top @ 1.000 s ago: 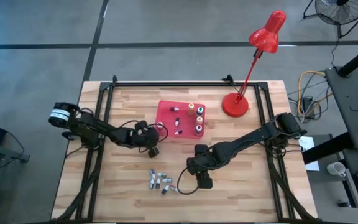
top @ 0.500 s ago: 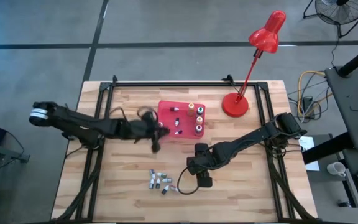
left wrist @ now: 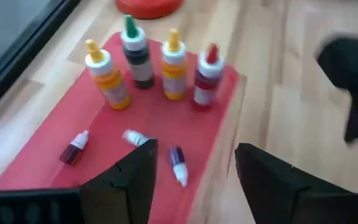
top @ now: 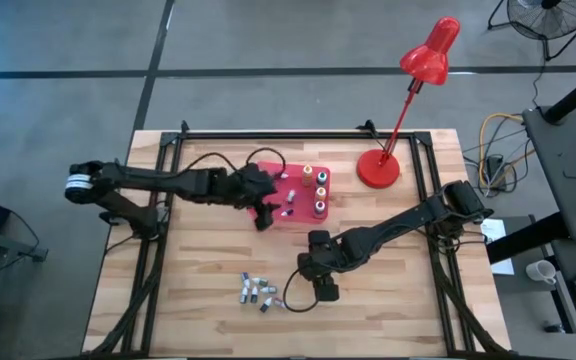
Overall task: Pick & Place food coloring
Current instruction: Put the small red food coloring bottle into the pink bin
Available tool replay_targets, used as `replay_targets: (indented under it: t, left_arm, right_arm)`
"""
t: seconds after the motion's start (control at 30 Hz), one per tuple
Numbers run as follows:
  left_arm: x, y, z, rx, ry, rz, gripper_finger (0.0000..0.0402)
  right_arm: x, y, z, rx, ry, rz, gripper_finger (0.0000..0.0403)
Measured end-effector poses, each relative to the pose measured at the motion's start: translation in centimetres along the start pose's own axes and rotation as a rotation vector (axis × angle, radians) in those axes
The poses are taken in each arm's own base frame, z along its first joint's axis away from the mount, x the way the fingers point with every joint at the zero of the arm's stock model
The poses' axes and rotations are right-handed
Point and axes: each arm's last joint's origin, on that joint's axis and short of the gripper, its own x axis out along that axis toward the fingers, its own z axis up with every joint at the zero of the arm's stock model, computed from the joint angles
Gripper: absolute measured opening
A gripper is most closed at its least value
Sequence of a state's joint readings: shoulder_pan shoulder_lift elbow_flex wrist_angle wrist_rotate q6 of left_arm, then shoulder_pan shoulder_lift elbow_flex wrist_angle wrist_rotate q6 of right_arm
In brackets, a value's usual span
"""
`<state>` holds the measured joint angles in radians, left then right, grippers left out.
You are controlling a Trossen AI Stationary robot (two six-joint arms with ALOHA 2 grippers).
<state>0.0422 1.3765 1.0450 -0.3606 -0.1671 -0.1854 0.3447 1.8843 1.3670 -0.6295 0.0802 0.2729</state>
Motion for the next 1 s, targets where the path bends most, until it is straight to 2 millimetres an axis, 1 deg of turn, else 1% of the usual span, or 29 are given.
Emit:
replay_targets:
  t: [0.1, 0.2, 0.3, 0.4, 0.47, 0.53, 0.7, 0.83, 0.9, 1.0]
  left_arm:
    - [-1.9, -2.1, -0.5, 0.112, -0.024, -0.067, 0.0191]
    - [-3.9, -3.7, -2.0, 0.173, -0.019, -0.139, 0.0191]
    - [-5.0, -5.0, -4.6, 0.185, 0.047, -0.185, 0.0192]
    - [-5.9, -6.2, -7.4, 0.159, 0.094, -0.249, 0.0192]
    - [-6.1, -6.9, -9.2, 0.155, 0.119, -0.283, 0.0192]
    - [-6.0, -7.4, -11.0, 0.153, 0.137, -0.264, 0.0192]
    - [-5.6, -7.5, -14.7, 0.12, 0.176, -0.179, 0.0193]
    - [-5.4, -7.3, -16.2, 0.062, 0.208, -0.161, 0.0193]
    - [-5.2, -7.2, -16.7, 0.062, 0.217, -0.156, 0.0193]
    - [-4.9, -6.9, -17.4, 0.066, 0.224, -0.149, 0.0193]
  right_arm:
    - [0.0, 0.2, 0.2, -0.037, -0.016, 0.028, 0.0249]
    - [0.4, 0.5, 0.6, -0.119, -0.057, 0.084, 0.0247]
    - [1.4, 0.9, 1.0, -0.18, -0.102, 0.166, 0.0248]
    - [2.7, 1.5, 1.4, -0.197, -0.134, 0.259, 0.0252]
    - [3.6, 1.9, 1.6, -0.177, -0.133, 0.274, 0.0253]
    - [4.5, 2.2, 1.6, -0.14, -0.108, 0.274, 0.0253]
    - [6.0, 3.1, 2.2, 0.083, -0.049, 0.281, 0.0246]
    - [6.4, 4.2, 3.0, 0.227, 0.011, 0.247, 0.0236]
    - [6.4, 5.1, 3.2, 0.245, 0.028, 0.211, 0.023]
    - [6.4, 6.2, 3.5, 0.24, 0.003, 0.129, 0.0224]
